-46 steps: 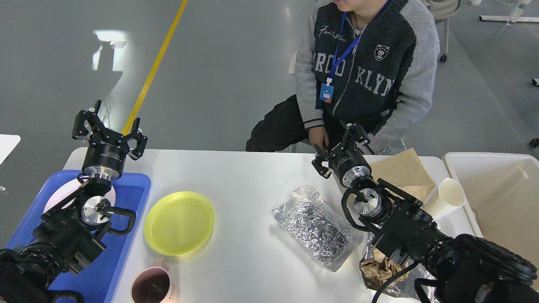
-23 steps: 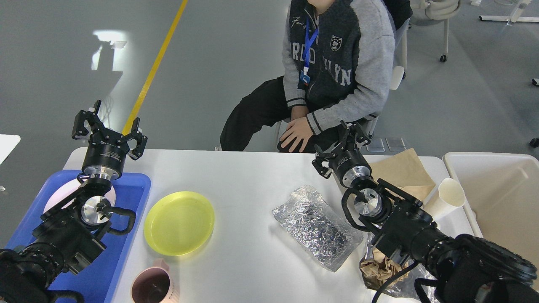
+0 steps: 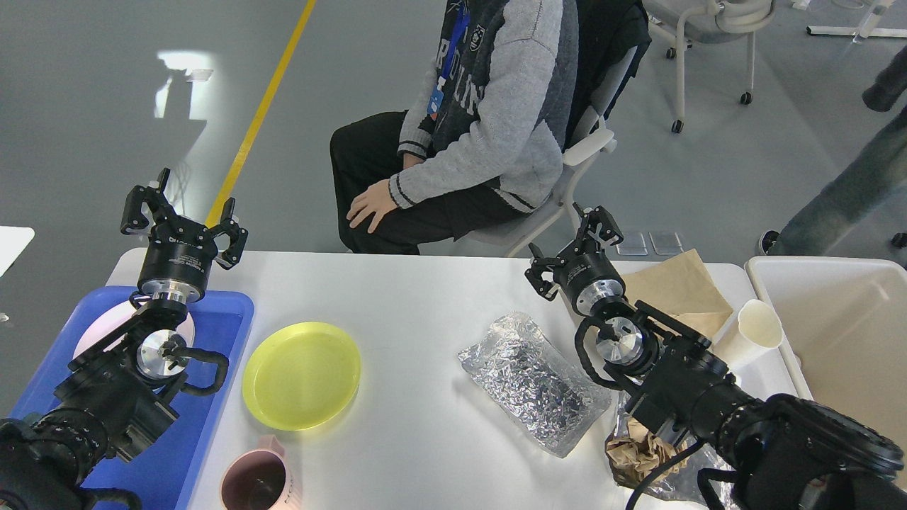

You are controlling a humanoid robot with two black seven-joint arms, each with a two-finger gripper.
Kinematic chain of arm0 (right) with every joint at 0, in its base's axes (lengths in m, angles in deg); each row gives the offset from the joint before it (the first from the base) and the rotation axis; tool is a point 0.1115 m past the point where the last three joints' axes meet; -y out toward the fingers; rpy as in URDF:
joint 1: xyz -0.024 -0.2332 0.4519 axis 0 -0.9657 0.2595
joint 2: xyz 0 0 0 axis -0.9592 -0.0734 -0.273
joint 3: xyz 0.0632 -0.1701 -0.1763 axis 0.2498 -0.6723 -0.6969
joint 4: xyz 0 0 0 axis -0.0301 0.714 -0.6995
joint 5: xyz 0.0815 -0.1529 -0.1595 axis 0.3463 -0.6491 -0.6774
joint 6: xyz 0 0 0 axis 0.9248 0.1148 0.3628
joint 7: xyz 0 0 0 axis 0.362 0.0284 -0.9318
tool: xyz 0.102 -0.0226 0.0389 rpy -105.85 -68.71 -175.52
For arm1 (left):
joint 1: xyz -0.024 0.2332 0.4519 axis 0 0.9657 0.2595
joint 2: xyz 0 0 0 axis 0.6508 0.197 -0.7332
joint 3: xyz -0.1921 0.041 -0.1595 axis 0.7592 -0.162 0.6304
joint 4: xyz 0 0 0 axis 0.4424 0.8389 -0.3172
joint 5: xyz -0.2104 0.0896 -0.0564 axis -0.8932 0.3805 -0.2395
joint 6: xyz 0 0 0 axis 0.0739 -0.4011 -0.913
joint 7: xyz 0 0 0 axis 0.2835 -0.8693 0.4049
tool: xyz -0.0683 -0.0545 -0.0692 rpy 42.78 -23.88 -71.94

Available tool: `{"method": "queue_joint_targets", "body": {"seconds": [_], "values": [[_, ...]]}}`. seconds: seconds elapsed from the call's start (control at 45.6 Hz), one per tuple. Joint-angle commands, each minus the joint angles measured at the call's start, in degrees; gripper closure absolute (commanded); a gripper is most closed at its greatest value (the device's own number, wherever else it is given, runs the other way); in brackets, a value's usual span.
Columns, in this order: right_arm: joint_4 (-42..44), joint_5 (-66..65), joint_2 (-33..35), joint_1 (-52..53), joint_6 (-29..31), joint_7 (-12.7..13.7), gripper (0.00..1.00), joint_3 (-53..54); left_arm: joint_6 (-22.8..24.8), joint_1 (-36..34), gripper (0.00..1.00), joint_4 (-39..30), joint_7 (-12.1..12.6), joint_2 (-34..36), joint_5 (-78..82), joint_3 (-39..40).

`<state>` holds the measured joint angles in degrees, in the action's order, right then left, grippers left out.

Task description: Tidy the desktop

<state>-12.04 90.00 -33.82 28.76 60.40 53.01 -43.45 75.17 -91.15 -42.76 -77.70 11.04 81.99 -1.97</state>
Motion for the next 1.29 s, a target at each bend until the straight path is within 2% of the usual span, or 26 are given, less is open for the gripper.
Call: {"method": "queue_joint_targets", "body": {"seconds": [0.0, 1.271], "values": [[-0.1, 0.0, 0.0, 0.0, 0.0, 0.0, 0.0, 0.0, 0.0, 0.0, 0.03, 0.0, 0.0, 0.0, 0.0, 0.0], [0.0, 0.0, 0.1, 0.0, 0.0, 0.0, 0.0, 0.0, 0.0, 0.0, 0.03, 0.0, 0.0, 0.0, 0.0, -0.1]]}}
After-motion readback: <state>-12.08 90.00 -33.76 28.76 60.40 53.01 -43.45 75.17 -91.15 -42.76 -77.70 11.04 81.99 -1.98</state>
